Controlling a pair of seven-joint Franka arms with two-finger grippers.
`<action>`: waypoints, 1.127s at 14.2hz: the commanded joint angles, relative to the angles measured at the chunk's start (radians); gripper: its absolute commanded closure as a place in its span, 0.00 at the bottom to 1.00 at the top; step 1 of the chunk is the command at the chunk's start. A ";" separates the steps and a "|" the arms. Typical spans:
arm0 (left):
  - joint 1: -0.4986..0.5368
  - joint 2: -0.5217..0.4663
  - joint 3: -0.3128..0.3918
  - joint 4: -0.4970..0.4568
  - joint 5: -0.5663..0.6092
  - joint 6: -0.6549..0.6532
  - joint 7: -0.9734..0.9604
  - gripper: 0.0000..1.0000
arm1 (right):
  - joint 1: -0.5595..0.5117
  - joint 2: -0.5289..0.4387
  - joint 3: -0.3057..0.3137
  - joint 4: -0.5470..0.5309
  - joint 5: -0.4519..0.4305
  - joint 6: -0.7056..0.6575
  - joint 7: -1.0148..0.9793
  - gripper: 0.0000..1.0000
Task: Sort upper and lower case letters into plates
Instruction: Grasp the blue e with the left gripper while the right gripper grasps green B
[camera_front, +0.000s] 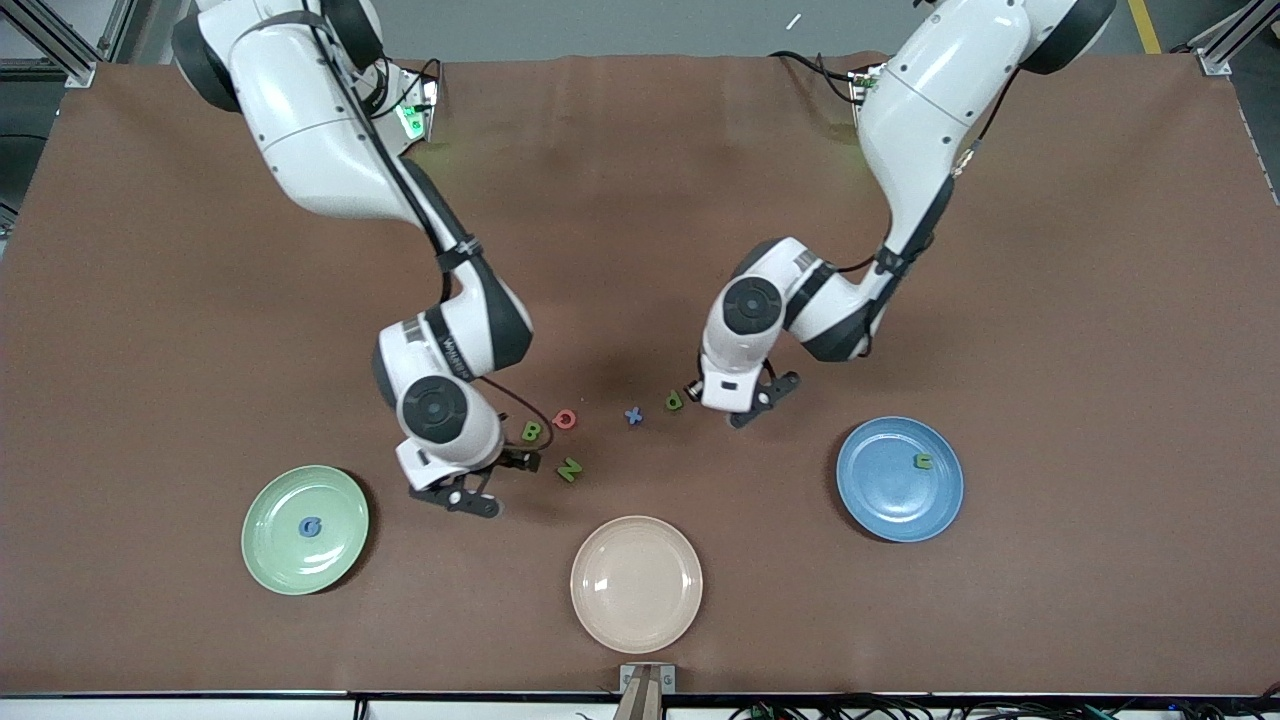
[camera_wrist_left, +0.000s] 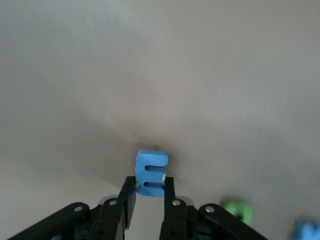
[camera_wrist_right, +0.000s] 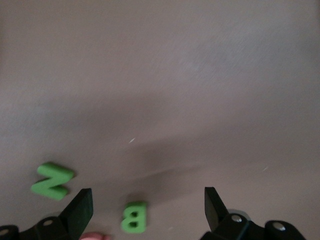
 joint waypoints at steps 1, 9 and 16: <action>0.087 -0.076 0.012 -0.003 0.040 -0.042 -0.006 1.00 | 0.027 -0.015 -0.009 -0.083 0.021 0.068 0.082 0.05; 0.310 -0.061 0.024 0.012 0.086 -0.043 0.212 0.78 | 0.056 -0.020 -0.009 -0.136 0.021 0.073 0.135 0.45; 0.241 -0.076 -0.047 0.015 0.073 -0.134 0.191 0.00 | 0.058 -0.029 -0.012 -0.136 0.020 0.067 0.135 0.96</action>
